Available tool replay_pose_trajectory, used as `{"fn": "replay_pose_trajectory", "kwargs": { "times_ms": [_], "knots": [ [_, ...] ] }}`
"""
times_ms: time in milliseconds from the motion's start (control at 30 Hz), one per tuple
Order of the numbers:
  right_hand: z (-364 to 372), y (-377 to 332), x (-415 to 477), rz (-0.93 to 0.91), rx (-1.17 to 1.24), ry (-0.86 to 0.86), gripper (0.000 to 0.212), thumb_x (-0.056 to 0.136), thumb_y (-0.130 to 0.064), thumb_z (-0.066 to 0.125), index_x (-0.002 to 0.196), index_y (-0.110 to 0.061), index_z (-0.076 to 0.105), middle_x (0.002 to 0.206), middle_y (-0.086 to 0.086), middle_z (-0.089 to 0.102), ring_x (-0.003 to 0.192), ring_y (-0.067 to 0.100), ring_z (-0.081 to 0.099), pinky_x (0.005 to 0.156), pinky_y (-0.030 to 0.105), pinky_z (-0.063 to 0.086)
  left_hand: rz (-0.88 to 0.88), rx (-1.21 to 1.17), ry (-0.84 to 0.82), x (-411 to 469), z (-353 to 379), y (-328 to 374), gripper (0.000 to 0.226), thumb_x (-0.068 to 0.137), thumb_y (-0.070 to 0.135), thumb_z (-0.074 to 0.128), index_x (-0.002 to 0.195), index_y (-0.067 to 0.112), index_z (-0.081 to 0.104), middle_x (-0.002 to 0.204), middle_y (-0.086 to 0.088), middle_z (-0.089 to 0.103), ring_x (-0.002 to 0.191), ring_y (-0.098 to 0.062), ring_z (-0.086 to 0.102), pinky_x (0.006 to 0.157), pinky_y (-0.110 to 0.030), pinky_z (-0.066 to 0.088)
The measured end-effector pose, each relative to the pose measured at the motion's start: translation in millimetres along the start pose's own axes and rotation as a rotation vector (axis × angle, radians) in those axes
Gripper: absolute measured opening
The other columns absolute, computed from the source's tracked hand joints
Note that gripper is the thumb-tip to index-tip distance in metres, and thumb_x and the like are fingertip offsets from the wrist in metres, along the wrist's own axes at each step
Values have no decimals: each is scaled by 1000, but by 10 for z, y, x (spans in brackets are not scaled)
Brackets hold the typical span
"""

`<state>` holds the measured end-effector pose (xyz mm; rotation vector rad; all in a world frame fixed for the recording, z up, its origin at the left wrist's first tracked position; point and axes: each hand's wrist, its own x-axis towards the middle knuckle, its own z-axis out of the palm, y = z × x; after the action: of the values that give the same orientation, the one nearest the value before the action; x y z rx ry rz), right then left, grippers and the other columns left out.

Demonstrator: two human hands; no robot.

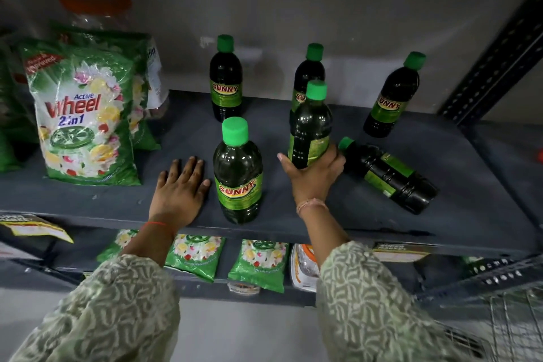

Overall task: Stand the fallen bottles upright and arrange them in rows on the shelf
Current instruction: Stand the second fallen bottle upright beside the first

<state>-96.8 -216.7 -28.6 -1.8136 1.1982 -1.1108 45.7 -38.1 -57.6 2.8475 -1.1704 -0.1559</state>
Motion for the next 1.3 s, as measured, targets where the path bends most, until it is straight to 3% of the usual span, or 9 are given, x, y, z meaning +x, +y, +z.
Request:
{"fn": "replay_pose_trajectory", "kwargs": {
  "times_ms": [200, 267, 400, 533, 733, 867, 967, 1133, 1300],
  "knots": [
    [-61, 124, 77, 57, 142, -130, 67, 60, -12, 77, 121, -8, 51, 106, 9, 59, 94, 25, 59, 85, 28, 51, -3, 11, -13, -6, -16, 8, 57, 95, 37, 22, 146, 20, 5, 159, -3, 2, 145, -30, 1, 118, -47, 9],
    [-109, 121, 77, 100, 211, -217, 75, 62, -7, 76, 129, -11, 43, 108, 1, 59, 97, 17, 58, 81, 13, 49, -1, 1, -9, -14, -22, 10, 57, 95, 37, 22, 146, 20, 5, 159, -3, 3, 145, -30, 1, 118, -47, 9],
    [-81, 134, 77, 26, 106, -205, 100, 44, -34, 90, 127, -7, 39, 128, 15, 48, 123, 29, 43, 105, 41, 38, 2, 4, -18, -21, -23, 3, 57, 95, 38, 21, 146, 20, 4, 159, -3, 1, 146, -30, -1, 118, -47, 8],
    [-165, 173, 130, 122, 228, -321, 72, 56, -4, 84, 113, -4, 40, 106, 8, 56, 99, 24, 57, 84, 25, 50, -9, -36, -13, -23, -31, 10, 56, 95, 39, 21, 146, 21, 4, 159, -1, 1, 146, -28, -1, 119, -46, 7],
    [-300, 268, 364, 173, 243, -627, 63, 77, 15, 59, 133, 0, 35, 132, 21, 51, 116, 23, 47, 109, 48, 36, -19, -66, -13, -23, -42, 16, 56, 95, 38, 21, 146, 22, 5, 159, 0, 2, 146, -28, 0, 119, -46, 7],
    [-227, 273, 264, 136, 242, -522, 87, 61, -5, 81, 134, -5, 33, 126, 8, 51, 124, 29, 44, 103, 38, 42, -13, -43, -8, -20, -32, 20, 56, 95, 39, 20, 146, 22, 4, 159, 0, 2, 146, -29, 0, 119, -46, 8],
    [-85, 198, 134, 104, 91, -318, 107, 41, -25, 91, 131, -5, 36, 130, 16, 46, 125, 29, 38, 106, 42, 37, -16, -52, -17, -20, -35, 13, 56, 95, 39, 20, 146, 22, 4, 159, 0, 2, 146, -28, 0, 119, -46, 7],
    [-116, 221, 151, 111, 135, -312, 61, 55, -6, 84, 108, -6, 54, 110, 15, 64, 102, 25, 59, 85, 30, 47, -19, -55, -24, -16, -39, 13, 56, 95, 39, 20, 146, 23, 3, 159, 0, 1, 146, -27, -1, 119, -46, 6],
    [-217, 289, 205, 73, 132, -433, 62, 65, 2, 75, 122, -6, 51, 117, 13, 64, 108, 20, 57, 89, 26, 40, -17, -52, -21, -28, -45, 19, 56, 95, 38, 20, 146, 22, 3, 159, -1, 1, 146, -28, -1, 119, -46, 6]
  ]
}}
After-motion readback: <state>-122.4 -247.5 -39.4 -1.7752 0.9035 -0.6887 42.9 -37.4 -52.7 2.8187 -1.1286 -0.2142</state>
